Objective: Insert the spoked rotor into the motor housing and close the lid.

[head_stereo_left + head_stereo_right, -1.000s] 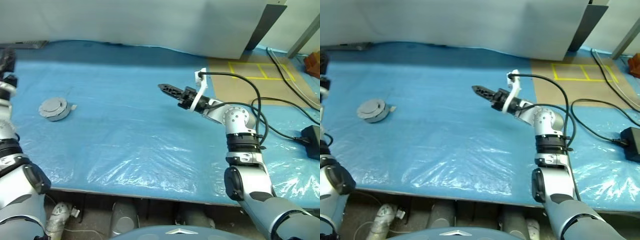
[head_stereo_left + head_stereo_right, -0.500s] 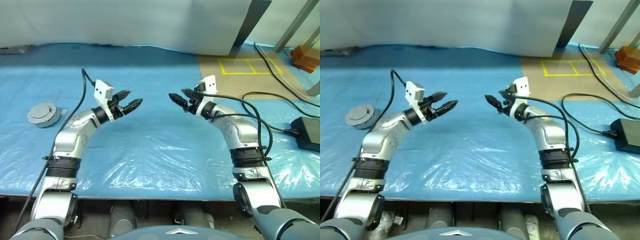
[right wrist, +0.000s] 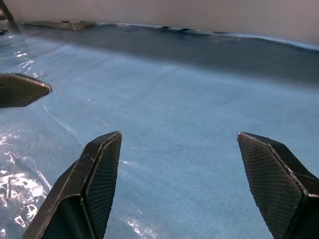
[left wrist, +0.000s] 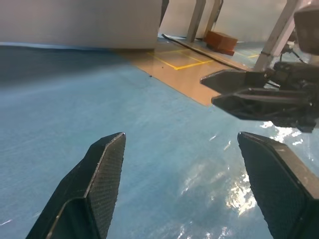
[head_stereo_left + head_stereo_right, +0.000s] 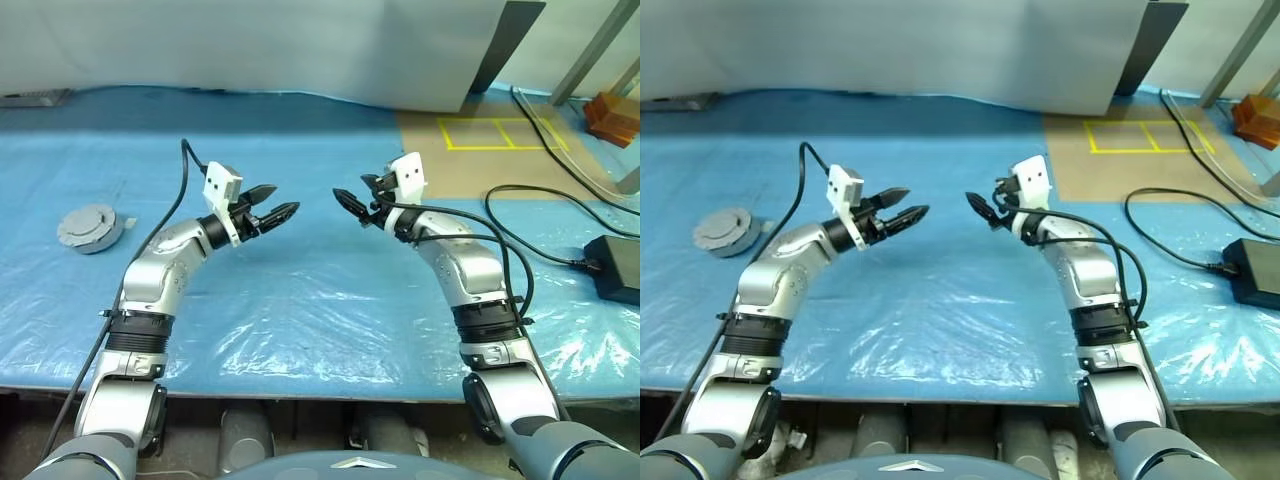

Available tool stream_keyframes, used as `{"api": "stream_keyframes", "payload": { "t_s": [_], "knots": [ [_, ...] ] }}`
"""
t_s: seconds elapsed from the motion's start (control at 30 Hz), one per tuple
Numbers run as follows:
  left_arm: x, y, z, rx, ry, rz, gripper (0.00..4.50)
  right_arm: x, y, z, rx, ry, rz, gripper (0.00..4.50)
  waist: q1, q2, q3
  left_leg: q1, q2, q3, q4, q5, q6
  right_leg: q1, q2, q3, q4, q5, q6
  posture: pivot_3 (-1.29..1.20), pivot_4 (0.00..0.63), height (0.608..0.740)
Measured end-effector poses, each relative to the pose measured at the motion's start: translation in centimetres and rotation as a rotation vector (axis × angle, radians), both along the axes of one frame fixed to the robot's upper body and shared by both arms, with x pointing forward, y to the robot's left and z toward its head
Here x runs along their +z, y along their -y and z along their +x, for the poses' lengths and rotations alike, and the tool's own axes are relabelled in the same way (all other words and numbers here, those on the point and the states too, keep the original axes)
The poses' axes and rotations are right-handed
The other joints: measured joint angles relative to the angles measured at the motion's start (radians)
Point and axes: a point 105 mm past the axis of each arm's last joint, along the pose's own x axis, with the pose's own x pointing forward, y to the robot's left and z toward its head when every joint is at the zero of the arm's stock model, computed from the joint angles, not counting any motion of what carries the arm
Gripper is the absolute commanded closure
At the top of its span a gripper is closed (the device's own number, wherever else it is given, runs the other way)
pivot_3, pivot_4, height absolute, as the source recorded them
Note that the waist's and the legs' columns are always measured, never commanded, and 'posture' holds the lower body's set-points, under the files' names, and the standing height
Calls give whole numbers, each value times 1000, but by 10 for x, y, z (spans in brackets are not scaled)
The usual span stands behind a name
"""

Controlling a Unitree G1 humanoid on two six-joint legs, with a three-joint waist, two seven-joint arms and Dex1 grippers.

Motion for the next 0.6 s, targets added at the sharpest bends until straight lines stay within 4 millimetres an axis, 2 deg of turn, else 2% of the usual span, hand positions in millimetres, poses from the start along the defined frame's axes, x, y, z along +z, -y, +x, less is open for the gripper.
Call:
{"api": "stream_keyframes", "payload": {
  "t_s": [0.1, 0.3, 0.5, 0.6],
  "knots": [
    [1, 0, -5, -9, 12, 13, 740, 3, -4, 0, 19, 4, 6, 630, 0, 0, 0, 0, 0, 0, 0, 0, 0, 0, 0, 0, 0, 0, 0, 0, 150, 740],
    [-10, -8, -11, 26, -36, 3, 740, -1, -12, -5, 68, -2, 0, 630, 1, 0, 0, 0, 0, 0, 0, 0, 0, 0, 0, 0, 0, 0, 0, 0, 150, 740],
    [-12, -12, -11, 41, -29, 36, 740, -1, -10, -4, 56, 1, -8, 630, 1, 0, 0, 1, 0, 0, 0, 0, 0, 1, 0, 0, 0, 0, 0, 0, 150, 740],
    [-7, -10, -10, 28, -11, 34, 740, 4, -7, -1, 40, -1, 21, 630, 1, 0, 0, 1, 0, 0, 0, 0, 0, 1, 0, 0, 0, 0, 0, 0, 150, 740]
  ]
}}
